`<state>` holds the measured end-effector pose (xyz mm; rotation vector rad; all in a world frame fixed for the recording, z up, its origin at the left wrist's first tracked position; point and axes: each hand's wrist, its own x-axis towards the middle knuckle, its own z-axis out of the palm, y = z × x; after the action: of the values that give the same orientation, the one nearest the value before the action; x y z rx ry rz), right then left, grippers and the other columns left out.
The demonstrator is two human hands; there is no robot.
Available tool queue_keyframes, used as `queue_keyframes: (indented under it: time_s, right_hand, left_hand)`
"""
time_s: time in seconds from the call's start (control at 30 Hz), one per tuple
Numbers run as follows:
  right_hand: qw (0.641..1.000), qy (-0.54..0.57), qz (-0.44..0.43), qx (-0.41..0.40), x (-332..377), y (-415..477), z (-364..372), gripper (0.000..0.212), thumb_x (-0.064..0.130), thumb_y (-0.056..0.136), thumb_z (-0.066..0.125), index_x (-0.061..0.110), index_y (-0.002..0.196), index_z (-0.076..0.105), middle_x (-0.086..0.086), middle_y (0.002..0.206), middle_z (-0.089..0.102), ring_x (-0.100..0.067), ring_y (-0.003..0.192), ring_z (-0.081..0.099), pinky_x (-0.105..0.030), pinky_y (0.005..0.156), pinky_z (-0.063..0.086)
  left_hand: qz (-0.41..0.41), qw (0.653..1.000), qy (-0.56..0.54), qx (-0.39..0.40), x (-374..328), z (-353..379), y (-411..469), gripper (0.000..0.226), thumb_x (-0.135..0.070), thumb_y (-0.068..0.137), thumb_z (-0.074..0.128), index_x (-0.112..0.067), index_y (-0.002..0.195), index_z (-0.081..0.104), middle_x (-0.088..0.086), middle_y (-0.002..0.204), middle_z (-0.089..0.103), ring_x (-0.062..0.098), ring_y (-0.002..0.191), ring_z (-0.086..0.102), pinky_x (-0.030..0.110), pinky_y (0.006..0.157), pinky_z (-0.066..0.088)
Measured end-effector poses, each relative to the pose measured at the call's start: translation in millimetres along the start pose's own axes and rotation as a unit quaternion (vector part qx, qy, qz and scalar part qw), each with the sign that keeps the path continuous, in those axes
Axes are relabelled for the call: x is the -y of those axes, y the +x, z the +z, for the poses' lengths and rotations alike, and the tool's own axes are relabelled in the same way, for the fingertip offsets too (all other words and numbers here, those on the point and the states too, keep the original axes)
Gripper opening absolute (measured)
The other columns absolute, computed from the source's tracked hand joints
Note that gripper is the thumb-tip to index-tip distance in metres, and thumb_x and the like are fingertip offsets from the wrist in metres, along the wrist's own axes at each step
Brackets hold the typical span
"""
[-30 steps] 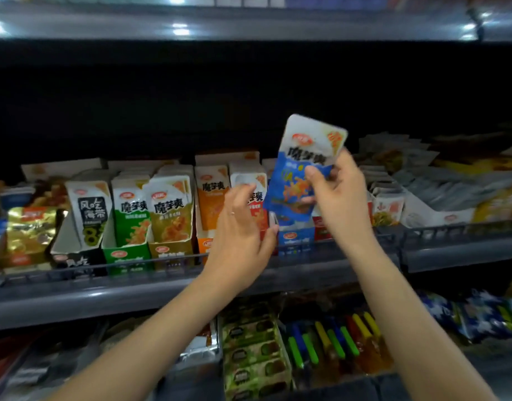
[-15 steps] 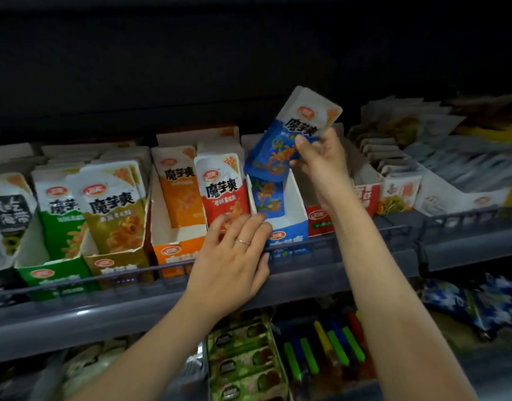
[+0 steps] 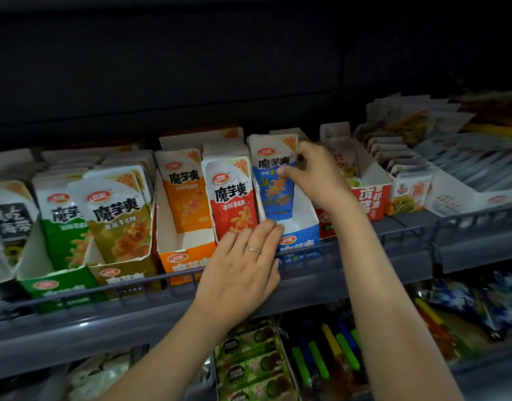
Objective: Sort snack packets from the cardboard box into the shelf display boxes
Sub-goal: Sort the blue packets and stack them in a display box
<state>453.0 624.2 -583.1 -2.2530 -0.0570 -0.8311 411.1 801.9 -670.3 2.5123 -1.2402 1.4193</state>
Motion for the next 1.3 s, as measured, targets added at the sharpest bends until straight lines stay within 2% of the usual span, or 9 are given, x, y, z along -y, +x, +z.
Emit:
queue_keyframes:
  time_s: [0.23, 0.37, 0.47, 0.53, 0.7, 0.8, 0.97, 1.1, 1.3]
  right_hand:
    - [0.977, -0.210, 0.001, -0.044, 13, -8, 1, 0.065, 0.024, 0.079, 0.075, 0.017, 0.133, 0.039, -0.008, 0.127, 0.055, -0.028, 0.122, 0.047, -0.038, 0.099, 0.038]
    - [0.968, -0.218, -0.004, -0.126, 16, -9, 7, 0.055, 0.016, 0.080, 0.072, 0.008, 0.126, 0.043, -0.013, 0.122, 0.056, -0.030, 0.116, 0.052, -0.037, 0.094, 0.040]
    - [0.966, -0.247, -0.055, -0.051, 14, -9, 6, 0.012, 0.012, 0.086, 0.060, 0.020, 0.094, 0.053, 0.001, 0.091, 0.060, -0.026, 0.102, 0.055, -0.031, 0.085, 0.031]
    - [0.964, -0.260, -0.062, 0.007, 13, -10, 6, 0.012, 0.013, 0.085, 0.059, 0.025, 0.084, 0.056, 0.007, 0.088, 0.061, -0.022, 0.100, 0.051, -0.032, 0.085, 0.024]
    - [0.924, -0.357, -0.018, 0.134, 21, -12, 4, 0.012, 0.026, 0.086, 0.063, 0.035, 0.095, 0.062, 0.004, 0.120, 0.053, -0.025, 0.124, 0.036, -0.054, 0.112, -0.001]
    - [0.894, -0.399, -0.012, 0.202, 30, -13, -2, 0.023, 0.029, 0.088, 0.062, 0.044, 0.105, 0.064, 0.002, 0.135, 0.045, -0.029, 0.134, 0.024, -0.061, 0.108, -0.013]
    - [0.838, -0.443, 0.025, 0.317, 39, -17, -5, 0.046, 0.020, 0.098, 0.045, 0.051, 0.131, 0.046, 0.001, 0.146, 0.037, -0.030, 0.141, 0.012, -0.064, 0.105, -0.017]
    - [0.821, -0.467, 0.042, 0.325, 40, -19, 4, 0.048, 0.016, 0.100, 0.040, 0.049, 0.136, 0.041, 0.005, 0.147, 0.039, -0.031, 0.142, 0.011, -0.065, 0.104, -0.018]
    - [0.834, -0.456, 0.054, 0.305, 37, -20, 5, 0.052, 0.013, 0.098, 0.043, 0.048, 0.136, 0.041, 0.003, 0.145, 0.041, -0.033, 0.141, 0.013, -0.065, 0.105, -0.015]
  left_hand:
    - [0.002, 1.000, 0.001, -0.001, 0, 0, -1, 0.046, -0.028, 0.087, 0.043, -0.008, 0.128, 0.045, 0.010, 0.121, 0.062, 0.022, 0.094, 0.049, 0.034, 0.081, 0.034]
    - [0.003, 1.000, -0.002, 0.004, 0, -1, -1, 0.045, -0.028, 0.086, 0.043, -0.007, 0.125, 0.049, 0.010, 0.121, 0.062, 0.021, 0.094, 0.047, 0.034, 0.081, 0.034]
    - [0.006, 1.000, 0.000, 0.011, 0, -2, 0, 0.045, -0.028, 0.086, 0.043, -0.007, 0.124, 0.055, 0.009, 0.122, 0.062, 0.022, 0.093, 0.049, 0.034, 0.081, 0.034]
    - [0.006, 1.000, -0.003, 0.016, 0, -2, 0, 0.045, -0.028, 0.086, 0.043, -0.007, 0.124, 0.055, 0.009, 0.122, 0.061, 0.022, 0.094, 0.051, 0.034, 0.081, 0.034]
    - [0.001, 1.000, -0.007, 0.020, -1, -3, 0, 0.046, -0.029, 0.086, 0.043, -0.007, 0.126, 0.050, 0.009, 0.122, 0.061, 0.022, 0.094, 0.052, 0.034, 0.081, 0.034]
    - [0.001, 1.000, -0.006, 0.020, 0, -3, 0, 0.045, -0.029, 0.086, 0.043, -0.007, 0.125, 0.052, 0.009, 0.122, 0.061, 0.023, 0.094, 0.051, 0.034, 0.082, 0.034]
    - [0.002, 1.000, -0.009, 0.021, 0, -4, 0, 0.045, -0.028, 0.086, 0.043, -0.008, 0.126, 0.050, 0.009, 0.122, 0.061, 0.022, 0.095, 0.051, 0.033, 0.082, 0.033]
    - [0.006, 1.000, -0.012, 0.024, 0, -5, 0, 0.044, -0.027, 0.086, 0.043, -0.007, 0.125, 0.052, 0.009, 0.122, 0.061, 0.022, 0.094, 0.057, 0.033, 0.082, 0.034]
    - [0.004, 0.999, -0.009, 0.031, 0, -5, -1, 0.045, -0.028, 0.087, 0.043, -0.007, 0.125, 0.053, 0.009, 0.122, 0.061, 0.022, 0.095, 0.057, 0.033, 0.083, 0.034]
